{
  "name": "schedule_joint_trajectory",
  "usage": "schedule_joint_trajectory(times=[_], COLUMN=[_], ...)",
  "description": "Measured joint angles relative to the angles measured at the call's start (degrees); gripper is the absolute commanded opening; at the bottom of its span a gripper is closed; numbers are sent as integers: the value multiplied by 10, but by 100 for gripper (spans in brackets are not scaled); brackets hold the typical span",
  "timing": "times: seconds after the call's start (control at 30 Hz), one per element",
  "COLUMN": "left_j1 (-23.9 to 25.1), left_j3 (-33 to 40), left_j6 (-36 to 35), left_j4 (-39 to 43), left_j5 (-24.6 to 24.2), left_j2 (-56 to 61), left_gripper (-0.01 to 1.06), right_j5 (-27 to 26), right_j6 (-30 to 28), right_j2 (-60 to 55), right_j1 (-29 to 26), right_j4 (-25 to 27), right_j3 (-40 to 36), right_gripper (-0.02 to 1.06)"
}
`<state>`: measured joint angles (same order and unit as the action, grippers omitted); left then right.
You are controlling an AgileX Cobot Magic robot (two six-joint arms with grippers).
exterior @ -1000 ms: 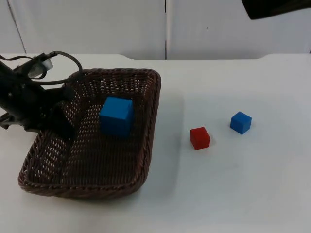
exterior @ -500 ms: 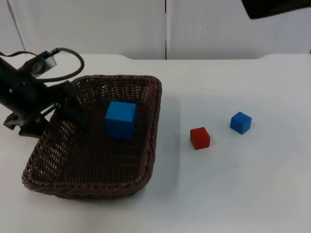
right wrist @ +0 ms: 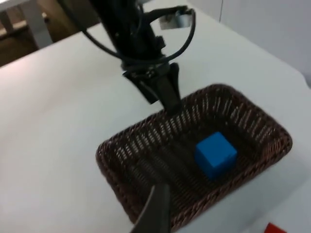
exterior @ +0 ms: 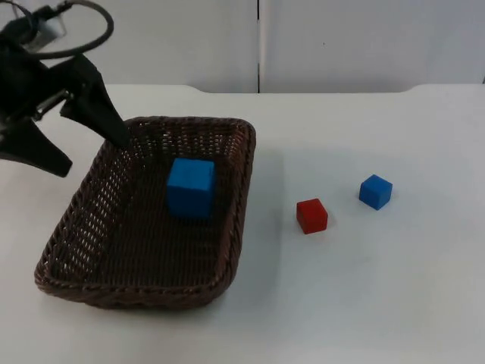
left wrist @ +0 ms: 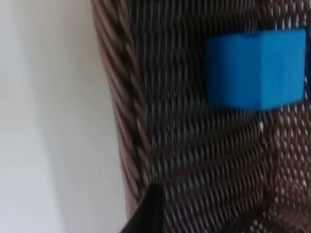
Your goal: Pick up the basket with the left hand and place the largest block into the basket with the right hand.
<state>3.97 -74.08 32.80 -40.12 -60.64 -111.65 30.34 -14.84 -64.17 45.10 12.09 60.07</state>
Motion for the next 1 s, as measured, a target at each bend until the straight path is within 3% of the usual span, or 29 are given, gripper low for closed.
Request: schedule_joint_trajectory(times=[0.27, 0.57, 1.0], left_j1=[0, 0, 0], left_j3=[41, 151, 199], left_j6=[-29, -30, -48], left_j4=[17, 26, 58], left_j5=[8, 45, 63], left_j2=[77, 225, 441], left_gripper=[86, 86, 86], right_j5=[-20, -26, -26], right_j6=[3, 3, 3], right_j2=[0, 0, 0], right_j1=[0, 0, 0], right_j4=[0, 0, 0], right_j3=[0, 0, 0], right_gripper=[77, 77, 77])
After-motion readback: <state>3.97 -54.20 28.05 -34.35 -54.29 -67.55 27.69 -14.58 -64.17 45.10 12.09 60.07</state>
